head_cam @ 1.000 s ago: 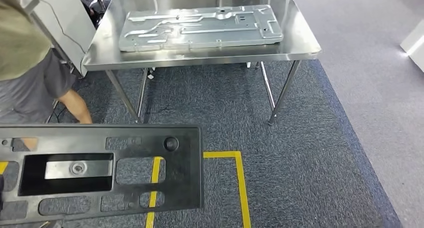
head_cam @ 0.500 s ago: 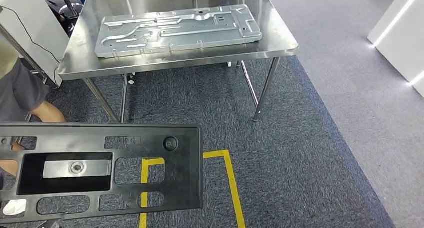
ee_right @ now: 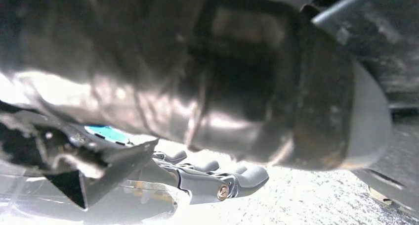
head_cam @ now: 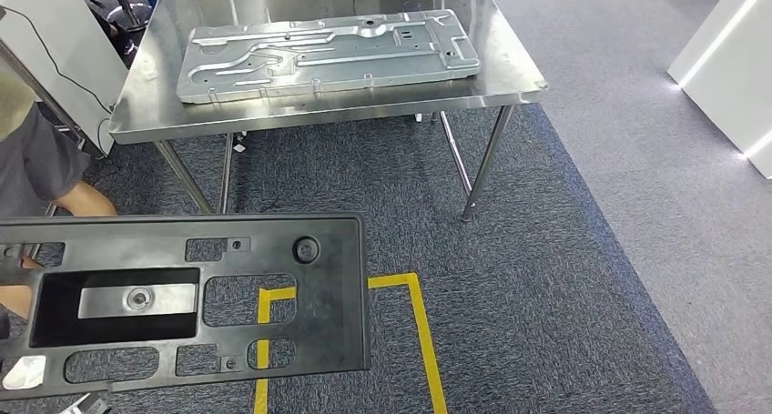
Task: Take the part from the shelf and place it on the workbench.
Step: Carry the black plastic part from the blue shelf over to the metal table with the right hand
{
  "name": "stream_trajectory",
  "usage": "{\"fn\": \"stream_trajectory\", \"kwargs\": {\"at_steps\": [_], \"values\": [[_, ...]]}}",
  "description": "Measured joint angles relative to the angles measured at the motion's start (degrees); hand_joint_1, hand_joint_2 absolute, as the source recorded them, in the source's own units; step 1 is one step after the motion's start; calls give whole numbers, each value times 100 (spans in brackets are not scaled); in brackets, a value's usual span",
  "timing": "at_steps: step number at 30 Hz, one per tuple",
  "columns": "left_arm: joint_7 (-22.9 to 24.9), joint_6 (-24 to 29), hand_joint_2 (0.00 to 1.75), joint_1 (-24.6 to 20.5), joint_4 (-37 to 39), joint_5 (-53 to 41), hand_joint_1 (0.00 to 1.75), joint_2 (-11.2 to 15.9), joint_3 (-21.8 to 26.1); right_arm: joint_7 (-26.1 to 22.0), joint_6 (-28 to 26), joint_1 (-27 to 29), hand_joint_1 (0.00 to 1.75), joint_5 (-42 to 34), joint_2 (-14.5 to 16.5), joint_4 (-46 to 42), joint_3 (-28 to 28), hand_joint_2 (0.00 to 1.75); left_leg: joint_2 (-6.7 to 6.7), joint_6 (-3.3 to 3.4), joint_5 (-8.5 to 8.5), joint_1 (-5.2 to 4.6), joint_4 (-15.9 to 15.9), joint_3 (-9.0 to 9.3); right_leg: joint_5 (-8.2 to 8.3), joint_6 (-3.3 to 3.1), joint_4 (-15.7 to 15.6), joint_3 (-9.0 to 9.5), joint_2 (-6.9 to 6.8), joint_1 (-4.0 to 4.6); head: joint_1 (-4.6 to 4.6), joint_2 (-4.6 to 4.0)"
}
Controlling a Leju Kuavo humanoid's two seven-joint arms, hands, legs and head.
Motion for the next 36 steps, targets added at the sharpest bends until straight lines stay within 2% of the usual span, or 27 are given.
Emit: {"fn": "stream_trajectory", "kwargs": {"at_steps": [8, 10, 12, 13, 14, 16, 17, 18, 19, 20, 22, 23, 24, 27, 28, 29, 30, 31, 33, 34, 35, 36], "values": [[-4, -10, 175, -101, 43, 8, 175, -7, -53, 0, -26, -3, 0, -3, 2, 2, -11, 0, -4, 58, -33, -24, 31, -7, -8, 77, -10, 6, 3, -16, 0, 0], [-9, -10, 175, -118, 45, 1, 175, -8, -55, -1, -26, -1, 0, -3, 3, 2, -11, 0, 3, 91, -36, -33, 17, -6, 20, 108, 7, 1, 6, -21, 0, 0], [-17, -10, 175, -129, 46, -8, 175, -9, -57, -2, -26, -1, 0, -3, 1, 2, -13, 0, 23, 155, -47, -15, -40, 32, 53, 144, 101, -19, -11, -12, 0, 0], [-21, -10, 175, -129, 47, -10, 175, -10, -58, -2, -26, -3, 0, -3, -1, 1, -13, 0, 45, 191, -56, 1, -72, 69, 26, 157, 211, -49, -67, 1, 1, 0], [-25, -10, 175, -127, 48, -12, 175, -10, -60, -2, -26, -5, 0, -2, -4, 1, -14, 0, 68, 222, -69, 17, -89, 110, -77, 163, 375, -119, -147, 8, 1, 0], [-29, -10, 175, -119, 48, -11, 175, -13, -62, -3, -30, -10, 0, -2, -10, -2, -17, 0, 118, 242, -97, 23, -95, 164, -428, 195, 988, -437, -325, 4, 1, 0], [-30, -10, 175, -114, 48, -11, 175, -16, -66, -3, -33, -11, 0, -2, -14, -5, -20, 0, 137, 234, -116, 24, -93, 180, -595, 212, 1346, -646, -376, -7, 0, 0], [-31, -10, 175, -108, 49, -12, 175, -20, -69, -5, -38, -10, 0, -3, -16, -9, -23, 0, 156, 215, -139, 28, -91, 205, -677, 233, 1602, -812, -402, -19, 0, 0], [-33, -10, 175, -105, 52, -12, 175, -23, -74, -7, -45, -8, 0, -3, -18, -13, -25, 0, 175, 193, -168, 35, -90, 241, -642, 247, 1671, -886, -415, -30, 0, 0], [-35, -10, 175, -102, 55, -13, 175, -28, -78, -8, -52, -3, 0, -3, -20, -15, -26, 0, 191, 167, -205, 46, -89, 294, -487, 262, 1522, -844, -424, -43, 0, 0], [-39, -10, 175, -101, 60, -13, 175, -37, -81, -8, -60, 18, 0, -1, -25, -18, -28, 0, 223, 106, -300, 67, -92, 425, -39, 284, 794, -529, -457, -63, 1, 0], [-40, -11, 175, -102, 61, -14, 175, -40, -82, -9, -59, 25, 0, 0, -25, -18, -28, 0, 235, 70, -345, 71, -89, 483, 63, 262, 465, -398, -483, -56, 1, 0], [-40, -13, 175, -102, 61, -14, 175, -41, -83, -10, -57, 29, 0, 2, -25, -18, -29, 0, 244, 29, -385, 69, -100, 512, 94, 212, 258, -320, -507, -44, 1, 0], [-44, -27, 175, -98, 61, -19, 175, -43, -84, -16, -49, 34, 0, 7, -18, -19, -30, 0, 255, -94, -375, 54, -30, 579, -1, 22, 140, -233, -494, -27, -2, 0], [-46, -33, 175, -97, 62, -23, 175, -43, -84, -17, -46, 36, 0, 8, -16, -20, -31, 0, 248, -120, -326, 56, 126, 548, -21, -24, 119, -164, -477, -36, -2, 0], [-47, -38, 175, -102, 62, -26, 175, -42, -84, -16, -43, 35, 0, 10, -16, -20, -31, 0, 232, -136, -279, 61, 380, 423, -59, -66, 101, -85, -469, -41, -2, 0], [-47, -43, 175, -103, 63, -27, 175, -42, -84, -16, -40, 33, 0, 10, -15, -20, -31, 0, 217, -148, -272, 66, 733, 209, -101, -97, 81, 2, -458, -48, -3, 0], [-47, -45, 175, -100, 64, -29, 175, -41, -85, -16, -38, 35, 0, 11, -15, -20, -31, 0, 204, -160, -333, 69, 1116, -58, -156, -120, 58, 82, -450, -45, -3, 0], [-46, -47, 175, -89, 65, -31, 175, -40, -85, -15, -28, 37, 0, 12, -14, -20, -31, 0, 197, -170, -710, 68, 1630, -571, -270, -138, 21, 262, -424, -28, -4, 0], [-46, -48, 175, -83, 65, -33, 175, -40, -86, -15, -21, 37, 0, 13, -14, -20, -31, 0, 197, -161, -912, 64, 1668, -735, -333, -142, 7, 363, -408, -15, -4, 0], [-46, -49, 175, -78, 66, -35, 175, -40, -86, -14, -15, 37, 0, 14, -14, -20, -31, 0, 195, -138, -1013, 54, 1557, -827, -401, -144, -2, 470, -391, 1, -4, 0], [-46, -49, 175, -73, 66, -38, 175, -40, -86, -14, -10, 35, 0, 16, -14, -20, -31, 0, 191, -99, -961, 40, 1329, -861, -474, -147, -10, 578, -375, 19, -4, 0]]}}
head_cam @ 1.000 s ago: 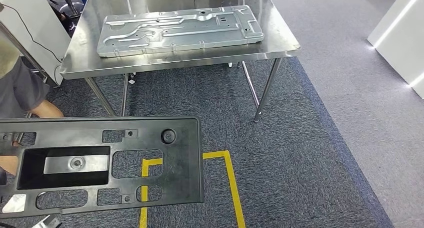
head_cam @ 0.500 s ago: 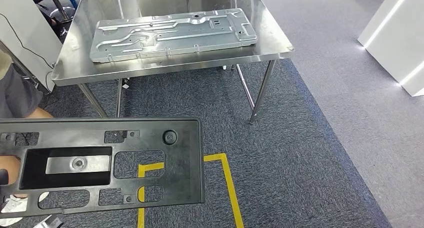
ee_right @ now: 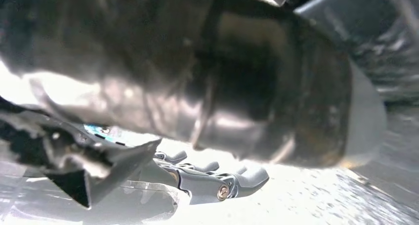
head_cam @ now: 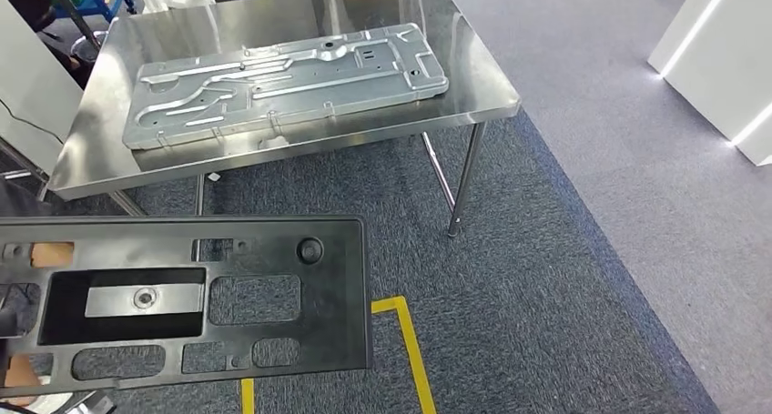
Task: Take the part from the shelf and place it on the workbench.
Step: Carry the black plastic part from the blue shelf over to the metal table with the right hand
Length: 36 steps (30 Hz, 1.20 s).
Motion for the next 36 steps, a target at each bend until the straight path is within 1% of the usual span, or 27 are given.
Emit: {"fn": "stream_trajectory", "kwargs": {"at_steps": [1, 2, 3, 4, 5, 7, 8, 9, 10, 11, 12, 13, 14, 15, 16, 17, 18, 19, 20, 21, 22, 24, 25, 26, 29, 34, 36], "values": [[1, -1, 175, 4, 1, -1, 175, 0, 0, 1, 3, 0, 0, 3, 4, 1, 0, 0, -12, 64, 296, -24, -317, 3, -84, -3, -8, 101, 10, 15, 1, 0], [3, -1, 175, 14, 2, -1, 175, -1, 0, 3, 4, -1, 0, 7, 13, 2, 0, 0, -42, 131, 723, -56, -606, 23, -169, 6, -8, 198, 22, 34, 2, 0], [5, -2, 175, 22, 2, -2, 175, 2, -1, 5, 5, -6, 0, 9, 22, 3, 0, 0, -64, 179, 1077, -85, -813, 66, -249, 27, -13, 273, 34, 43, 3, 0], [8, -3, 175, 28, 2, -2, 175, 6, 0, 8, 5, -14, 0, 11, 32, 3, 0, 0, -87, 215, 1350, -116, -933, 112, -315, 59, -30, 346, 45, 41, 3, 0], [10, -4, 175, 33, 1, -4, 175, 11, 0, 10, 5, -23, 0, 11, 38, 2, -1, 0, -103, 224, 1421, -133, -968, 169, -329, 96, -4, 397, 52, 36, 3, 0], [11, -5, 175, 28, -2, -8, 175, 24, 1, 10, 4, -53, 0, 11, 38, -3, -2, 0, -102, 245, 1351, -126, -1051, 318, -222, 165, 232, 363, 38, 28, 3, 0], [13, -5, 175, 27, -3, -9, 175, 27, 1, 9, 5, -72, 0, 13, 35, -5, -2, 0, -98, 269, 1324, -107, -1106, 393, -151, 196, 501, 238, 16, 30, 4, 0], [14, -5, 175, 24, -3, -9, 175, 30, 1, 8, 6, -89, 0, 15, 33, -6, -2, 0, -91, 287, 1299, -90, -1150, 464, -155, 232, 806, 53, -3, 30, 5, 0], [17, -5, 175, 23, -3, -9, 175, 30, 0, 3, 7, -98, 0, 17, 28, -7, -3, 0, -82, 299, 1271, -74, -1178, 520, -255, 264, 1121, -167, -21, 21, 5, 0], [21, -6, 175, 21, -3, -9, 175, 30, -1, -5, 8, -101, 0, 20, 25, -7, -4, 0, -79, 308, 1236, -63, -1189, 565, -439, 294, 1384, -392, -32, 12, 5, 0], [25, -7, 175, 21, -2, -9, 175, 30, -2, -16, 9, -99, 0, 24, 18, -7, -5, 0, -78, 307, 1197, -54, -1192, 607, -645, 318, 1560, -586, -35, 2, 5, 0], [28, -8, 175, 22, -2, -10, 175, 30, -3, -32, 11, -97, 0, 27, 10, -7, -7, 0, -78, 301, 1155, -46, -1193, 654, -776, 338, 1624, -726, -36, -7, 5, 0], [30, -9, 175, 23, -1, -11, 175, 30, -5, -44, 13, -97, 0, 32, 4, -7, -8, 0, -78, 293, 1111, -38, -1193, 706, -757, 355, 1544, -793, -37, -14, 6, 0], [32, -9, 175, 23, -1, -11, 175, 30, -6, -53, 14, -96, 0, 38, -1, -8, -8, 0, -78, 280, 1068, -31, -1193, 765, -565, 361, 1308, -781, -40, -19, 6, 0], [33, -9, 175, 22, -1, -10, 175, 30, -7, -56, 15, -95, 0, 45, -3, -7, -9, 0, -77, 263, 1026, -26, -1193, 817, -244, 356, 951, -707, -48, -23, 7, 0], [34, -10, 175, 20, -1, -7, 175, 30, -7, -53, 15, -92, 0, 54, -4, -7, -9, 0, -76, 241, 990, -25, -1191, 869, 13, 331, 631, -639, -62, -19, 6, 0], [38, -11, 175, 17, -1, -2, 175, 30, -8, -48, 15, -91, 0, 63, -5, -6, -9, 0, -78, 214, 963, -27, -1188, 892, 120, 289, 393, -597, -77, -8, 7, 0], [40, -13, 175, 14, -1, 5, 175, 30, -9, -42, 16, -89, 0, 71, -5, -5, -9, 0, -80, 178, 938, -30, -1187, 893, 168, 236, 261, -585, -89, 3, 8, 0], [43, -15, 175, 11, -1, 13, 175, 29, -10, -37, 16, -82, 0, 76, -5, -5, -9, 0, -83, 141, 936, -37, -1161, 895, 157, 183, 233, -597, -94, 12, 7, 0], [46, -18, 175, 7, -1, 21, 175, 30, -11, -33, 17, -76, 0, 80, -5, -6, -10, 0, -82, 151, 907, -41, -1157, 896, 179, 165, 206, -590, -91, 16, 8, 0], [48, -21, 175, 1, 0, 28, 175, 32, -11, -28, 17, -72, 0, 83, -3, -6, -10, 0, -75, 193, 870, -46, -1155, 916, 273, 150, 182, -565, -85, 17, 7, 0], [50, -25, 175, -15, 2, 35, 175, 34, -11, -15, 18, -70, 0, 87, 0, -5, -11, 0, -63, 260, 807, -48, -1184, 977, 299, 144, 172, -516, -78, 26, 7, 0], [50, -27, 175, -22, 2, 37, 175, 35, -11, -9, 19, -72, 0, 89, 2, -5, -11, 0, -61, 253, 800, -48, -1192, 996, 292, 124, 171, -499, -79, 29, 7, 0], [50, -28, 175, -27, 3, 37, 175, 35, -11, -5, 19, -72, 0, 90, 3, -4, -11, 0, -62, 224, 802, -48, -1202, 1009, 282, 116, 169, -491, -79, 26, 7, 0], [50, -30, 175, -33, 3, 38, 175, 37, -11, -2, 19, -72, 0, 90, 6, -4, -11, 0, -64, 218, 798, -50, -1212, 1020, 275, 117, 165, -490, -75, 15, 6, 0], [50, -31, 175, -38, 3, 43, 175, 38, -11, 0, 17, -72, 0, 90, 8, -4, -13, 0, -63, 238, 778, -63, -1216, 1014, 260, 142, 153, -495, -64, 5, 7, 0], [50, -33, 175, -39, 3, 50, 175, 42, -11, 6, 16, -74, 0, 90, 7, -6, -14, 0, -61, 244, 815, -44, -1312, 1052, 260, 170, 121, -467, -65, 14, 6, 0]]}}
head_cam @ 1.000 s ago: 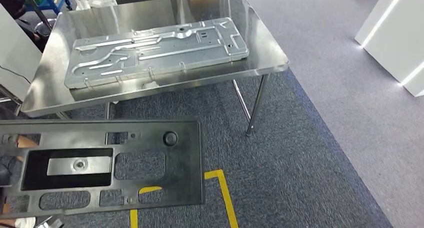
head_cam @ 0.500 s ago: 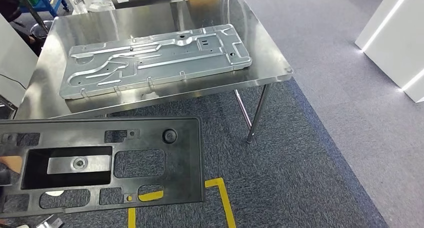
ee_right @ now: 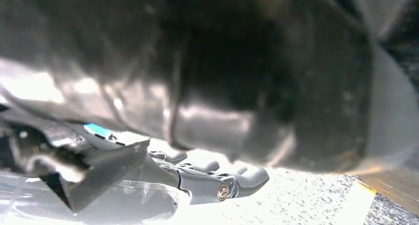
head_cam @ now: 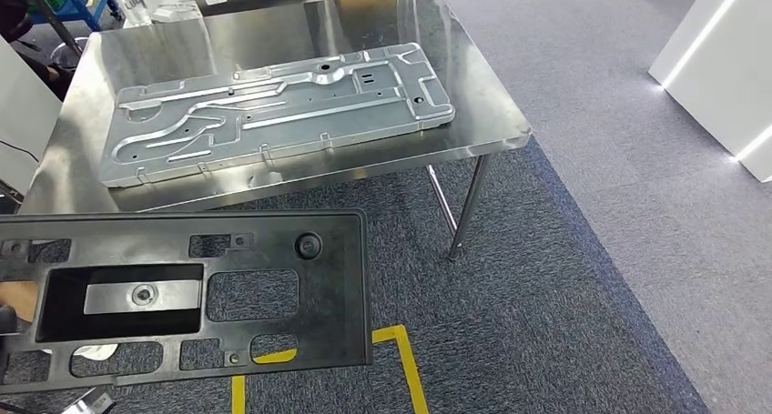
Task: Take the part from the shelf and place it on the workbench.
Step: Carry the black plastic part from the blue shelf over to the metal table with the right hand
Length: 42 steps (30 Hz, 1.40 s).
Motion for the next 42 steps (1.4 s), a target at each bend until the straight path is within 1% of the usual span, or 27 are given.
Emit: {"fn": "stream_trajectory", "kwargs": {"at_steps": [2, 3, 5, 6, 7, 8, 10, 11, 12, 15, 18, 20, 22, 23, 24, 25, 26, 28, 29, 31, 33, 35, 38, 39, 40, 41, 42], "values": [[0, -4, 175, -7, 0, 2, 175, 2, -1, 6, -1, -4, 0, -1, -3, -3, -1, 0, 15, 2, 78, 46, -168, 103, -85, 47, 124, -35, -4, 15, 1, 0], [0, -5, 175, -12, 0, 3, 175, 1, -3, 5, -2, -5, 0, -2, -5, -4, -2, 0, 23, 1, 107, 69, -229, 150, -199, 73, 350, -145, -6, 11, 2, 0], [0, -7, 175, -19, 1, 7, 175, -4, -15, 6, -7, -4, 0, -4, -14, -5, -4, 0, 35, 7, 92, 68, -250, 181, -478, 128, 1068, -556, -7, -18, 2, 0], [0, -8, 175, -17, 2, 11, 175, -6, -26, 7, -9, -3, 0, -6, -21, -5, -7, 0, 35, -2, 66, 70, -249, 199, -533, 155, 1368, -751, -8, -36, 2, 0], [0, -8, 175, -15, 4, 16, 175, -8, -40, 9, -10, -1, 0, -7, -29, -5, -9, 0, 34, -15, 32, 75, -246, 231, -476, 181, 1489, -863, -10, -55, 2, 0], [0, -9, 175, -15, 5, 21, 175, -8, -54, 10, -10, 2, 0, -7, -37, -5, -10, 0, 32, -34, -10, 85, -242, 276, -298, 206, 1375, -853, -14, -76, 2, 0], [0, -10, 175, -14, 7, 31, 175, -9, -73, 10, -9, 18, 0, -7, -48, -5, -13, 0, 31, -92, -119, 108, -227, 392, 162, 250, 697, -580, -23, -117, 3, 0], [0, -12, 175, -19, 7, 39, 175, -9, -78, 11, -9, 22, 0, -6, -48, -4, -13, 0, 32, -130, -181, 106, -200, 427, 279, 243, 365, -435, -23, -124, 3, 0], [0, -14, 175, -24, 6, 49, 175, -8, -80, 13, -8, 27, 0, -7, -46, -3, -14, 0, 31, -167, -228, 98, -183, 445, 306, 205, 166, -347, -21, -122, 2, 0], [-3, -18, 175, -34, 6, 64, 175, -2, -81, 16, -8, 26, 0, -7, -40, -2, -14, 0, 27, -236, -283, 77, -191, 450, 203, 48, 98, -319, -12, -90, -1, 0], [-5, -18, 175, -36, 7, 63, 175, -1, -81, 16, -8, 25, 0, -7, -40, -3, -14, 0, 28, -249, -290, 81, -200, 460, 187, 23, 99, -321, -11, -84, 0, 0], [-6, -19, 175, -36, 7, 61, 175, 2, -81, 16, -9, 19, 0, -7, -36, -3, -15, 0, 29, -278, -345, 89, -162, 490, 161, -25, 71, -263, -11, -105, 1, 0], [-7, -21, 175, -40, 7, 64, 175, 4, -81, 18, -10, 17, 0, -7, -29, -3, -16, 0, 29, -330, -658, 101, 721, 1, 65, -107, 25, -119, -14, -121, -1, 0], [-7, -22, 175, -41, 7, 66, 175, 4, -81, 18, -10, 21, 0, -8, -27, -3, -16, 0, 29, -343, -772, 106, 1241, -343, 7, -131, 12, -46, -14, -116, -1, 0], [-7, -24, 175, -42, 8, 68, 175, 5, -81, 19, -10, 21, 0, -7, -27, -3, -16, 0, 29, -345, -800, 107, 1676, -696, -56, -141, 8, 25, -10, -109, -1, 0], [-7, -25, 175, -41, 8, 68, 175, 5, -81, 19, -10, 22, 0, -7, -26, -3, -16, 0, 29, -329, -602, 106, 1645, -809, -110, -137, 8, 97, -1, -103, -1, 0], [-7, -26, 175, -40, 9, 69, 175, 5, -81, 19, -10, 22, 0, -7, -24, -3, -16, 0, 29, -301, -295, 103, 1399, -819, -170, -129, 7, 184, 8, -97, -1, 0], [-7, -28, 175, -38, 11, 73, 175, 7, -81, 21, -10, 20, 0, -6, -14, 0, -16, 0, 29, -225, 275, 72, 747, -694, -294, -97, 0, 328, 20, -85, 1, 0], [-6, -29, 175, -36, 14, 78, 175, 9, -82, 22, -10, 17, 0, -7, -9, 1, -17, 0, 30, -187, 393, 47, 517, -629, -335, -68, -7, 361, 27, -84, -1, 0], [-4, -31, 175, -34, 19, 84, 175, 25, -80, 22, -12, 9, 0, -8, -5, 3, -19, 0, 28, -141, 334, 1, 318, -559, -362, 5, -26, 377, 21, -84, -1, 0], [-3, -31, 175, -30, 19, 80, 175, 39, -78, 20, -14, 7, 0, -8, -7, -2, -21, 0, 7, -111, 258, 27, 148, -437, -330, 73, 14, 400, 2, -87, 2, 0], [-5, -31, 175, -29, 20, 73, 175, 39, -80, 19, -13, -2, 0, -7, -10, -5, -21, 0, -5, -63, 225, 61, 40, -274, -356, 122, 350, 261, -4, -82, 3, 0], [-7, -31, 175, -40, 20, 70, 175, 37, -81, 16, -13, -8, 0, -8, -17, -5, -22, 0, -3, -17, 111, 53, -12, -93, -663, 164, 1304, -443, -4, -80, 3, 0], [-7, -31, 175, -40, 20, 67, 175, 37, -81, 16, -13, -6, 0, -8, -21, -5, -23, 0, -6, -17, 56, 49, -12, -29, -721, 168, 1483, -654, -4, -79, 4, 0], [-7, -31, 175, -37, 20, 63, 175, 37, -81, 18, -13, -4, 0, -8, -23, -5, -23, 0, -9, -19, -5, 46, -13, 49, -688, 164, 1501, -784, -5, -76, 4, 0], [-7, -31, 175, -35, 20, 58, 175, 37, -81, 20, -13, -1, 0, -8, -25, -5, -23, 0, -11, -23, -72, 43, -13, 143, -531, 149, 1330, -822, -5, -69, 4, 0], [-7, -32, 175, -33, 20, 56, 175, 37, -81, 22, -13, 1, 0, -7, -25, -5, -23, 0, -11, -29, -144, 40, -15, 233, -259, 121, 1023, -790, -6, -56, 4, 0]]}}
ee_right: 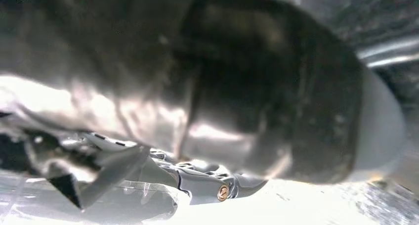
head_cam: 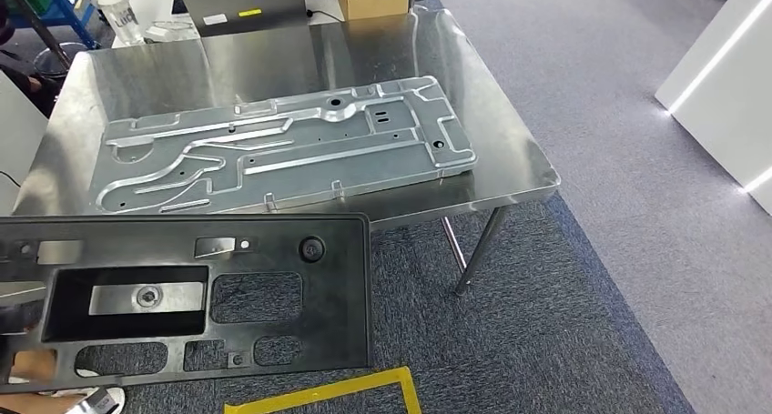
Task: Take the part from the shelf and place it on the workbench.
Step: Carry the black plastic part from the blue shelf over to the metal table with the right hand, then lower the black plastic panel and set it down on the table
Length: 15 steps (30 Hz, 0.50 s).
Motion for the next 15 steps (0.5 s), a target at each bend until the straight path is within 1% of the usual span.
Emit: {"fn": "stream_trajectory", "kwargs": {"at_steps": [1, 2, 3, 4, 5, 6, 7, 8, 9, 10, 11, 12, 13, 14, 15], "values": [[0, 0, 175, -1, 1, -1, 175, -1, -1, 2, 0, 6, 0, 1, -4, 0, -1, 0, 2, -8, -71, -4, 2, 84, 310, -45, -323, 47, -2, 24, -2, 0], [2, -1, 175, 1, 4, 0, 175, -1, -2, 4, 2, 10, 0, 4, -8, 1, -1, 0, -3, -28, -136, -10, 0, 141, 525, -91, -595, 89, -7, 49, -1, 0], [3, -2, 175, 3, 7, 1, 175, -1, -4, 7, 5, 12, 0, 7, -12, 2, -2, 0, -6, -54, -189, -13, -10, 172, 667, -135, -751, 113, -15, 70, -1, 0], [3, -3, 175, 5, 10, 1, 175, -2, -5, 10, 8, 14, 0, 10, -16, 2, -2, 0, -10, -85, -214, -16, -7, 206, 698, -177, -814, 120, -20, 87, -1, 0], [4, -5, 175, 10, 13, 0, 175, -1, -6, 14, 10, 13, 0, 13, -15, 3, -2, 0, -15, -120, -212, -19, -5, 232, 662, -212, -848, 149, -24, 89, 1, 0], [2, -7, 175, 11, 14, -2, 175, 1, -5, 16, 11, 13, 0, 15, -8, 3, -2, 0, -11, -145, -199, -16, 42, 253, 663, -245, -891, 217, -21, 75, 1, 0], [1, -7, 175, 10, 15, -3, 175, 1, -5, 19, 10, 14, 0, 15, -1, 3, -2, 0, -8, -167, -170, -15, 176, 237, 640, -282, -953, 306, -15, 57, 1, 0], [0, -8, 175, 7, 17, -3, 175, 5, -4, 21, 9, 14, 0, 15, 6, 3, -2, 0, -8, -191, -168, -10, 392, 145, 616, -313, -1012, 406, -11, 34, -1, 0], [0, -9, 175, 5, 20, -3, 175, 9, -3, 23, 8, 14, 0, 14, 11, 3, -2, 0, -6, -219, -221, 0, 695, -23, 587, -332, -1068, 503, -7, 11, -2, 0], [1, -9, 175, 4, 22, -2, 175, 11, -3, 24, 7, 13, 0, 14, 11, 2, -3, 0, -6, -252, -334, 13, 1025, -243, 550, -344, -1099, 574, -4, 0, -3, 0], [2, -10, 175, 3, 23, 0, 175, 14, -3, 25, 6, 15, 0, 14, 11, 2, -3, 0, -6, -289, -500, 32, 1311, -480, 505, -341, -1118, 636, 1, -10, -4, 0], [2, -10, 175, 7, 24, 1, 175, 13, -4, 26, 7, 17, 0, 14, 11, 2, -3, 0, -4, -323, -651, 54, 1488, -683, 451, -326, -1126, 700, 8, -20, -3, 0], [2, -10, 175, 10, 26, 1, 175, 13, -4, 28, 7, 19, 0, 14, 11, 2, -3, 0, -3, -352, -717, 75, 1516, -820, 390, -308, -1128, 775, 16, -32, -4, 0], [1, -10, 175, 12, 27, -1, 175, 13, -4, 33, 6, 21, 0, 14, 11, 2, -3, 0, 0, -376, -638, 95, 1377, -880, 323, -285, -1127, 862, 24, -46, -3, 0], [1, -10, 175, 15, 29, -2, 175, 13, -4, 38, 6, 22, 0, 14, 11, 2, -4, 0, 5, -391, -405, 114, 1094, -871, 253, -258, -1125, 956, 29, -59, -3, 0]]}}
